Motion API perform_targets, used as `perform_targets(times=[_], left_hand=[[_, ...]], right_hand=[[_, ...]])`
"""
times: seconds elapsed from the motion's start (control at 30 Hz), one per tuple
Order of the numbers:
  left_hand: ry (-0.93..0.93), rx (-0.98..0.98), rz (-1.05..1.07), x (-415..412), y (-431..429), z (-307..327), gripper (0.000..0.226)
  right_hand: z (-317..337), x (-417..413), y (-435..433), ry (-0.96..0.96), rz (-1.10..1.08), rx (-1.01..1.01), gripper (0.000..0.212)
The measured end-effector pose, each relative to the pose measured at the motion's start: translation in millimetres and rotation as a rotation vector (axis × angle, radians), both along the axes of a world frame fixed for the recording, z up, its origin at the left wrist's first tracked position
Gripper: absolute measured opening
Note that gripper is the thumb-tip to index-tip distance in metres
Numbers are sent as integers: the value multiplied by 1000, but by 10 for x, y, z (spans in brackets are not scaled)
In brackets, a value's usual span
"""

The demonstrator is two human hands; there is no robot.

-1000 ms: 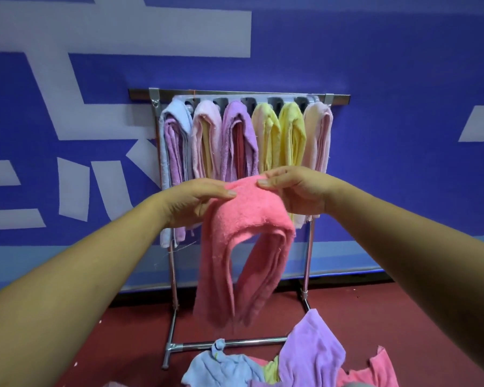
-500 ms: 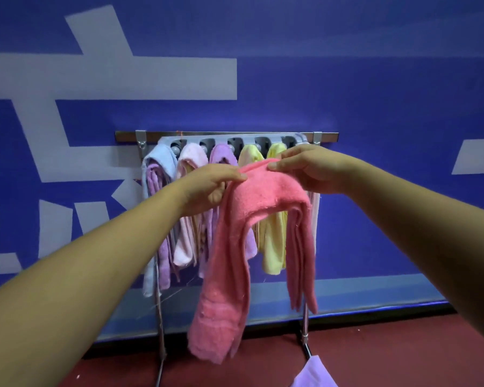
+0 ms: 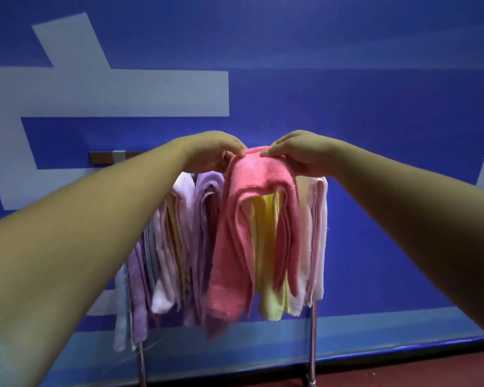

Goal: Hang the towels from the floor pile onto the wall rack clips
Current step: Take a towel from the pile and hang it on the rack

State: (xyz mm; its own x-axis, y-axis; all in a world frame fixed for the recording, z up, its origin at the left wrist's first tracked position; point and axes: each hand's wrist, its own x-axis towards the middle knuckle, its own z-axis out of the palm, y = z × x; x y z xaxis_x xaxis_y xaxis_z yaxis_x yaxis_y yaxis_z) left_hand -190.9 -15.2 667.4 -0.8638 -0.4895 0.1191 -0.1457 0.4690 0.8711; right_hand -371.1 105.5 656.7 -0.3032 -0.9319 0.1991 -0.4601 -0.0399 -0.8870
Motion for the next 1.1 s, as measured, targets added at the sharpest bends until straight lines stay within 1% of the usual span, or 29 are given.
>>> perform_targets(times=[0.07,0.17,0.27,0.33,0.4,0.5,0.57,0.63,0.73,0.8,0.87,0.9,0.93,0.97,1.0,1.07,1.1], left_hand=[[6,-82,29,-123,-64,4,10],[-26,-280,139,-257,-233,-66,10],[-12,-366,287,-329,-474,-168,5],[-13,-416,358,-367,-633,-223,6],[-44,-479,370,-394,-718,-257,11],[-150,-606,299,-423,-722,-295,25],[-214,-733,295,-441,-697,-326,29],[-238,-833,323,-469,-704,-374,29],[-246,-968,347,-486,-710,-472,30],[-191,-1066,376,-473,-688,-534,27],[-65,-1190,428,-434,-626,-594,19],[6,-1205,419,-411,-595,-631,14],[62,-1173,382,-382,-542,-671,11],[99,-1123,338,-355,-477,-717,12],[112,-1082,317,-336,-412,-771,18],[86,-1059,332,-323,-305,-852,36],[54,-1040,342,-332,-278,-883,41]], right_hand=[[2,-58,-159,89,-64,15,16],[0,-113,-377,245,-144,22,16],[-67,-137,-571,359,-192,-28,5],[-96,-130,-717,473,-227,-81,14],[-94,-111,-808,630,-282,-101,19],[-149,-194,-856,871,-342,-25,24],[-241,-280,-833,899,-353,-19,25],[-335,-292,-782,923,-340,-51,21],[-470,-232,-718,1048,-331,-45,13],[-578,-192,-679,1052,-374,-115,12],[-676,-161,-628,1039,-477,-265,10],[-713,-137,-599,1026,-480,-316,11],[-750,-103,-572,992,-450,-337,15],[-798,-70,-551,933,-406,-339,18],[-856,-26,-529,863,-369,-322,20],[-978,36,-489,656,-293,-291,30],[-1049,45,-481,548,-245,-292,32]])
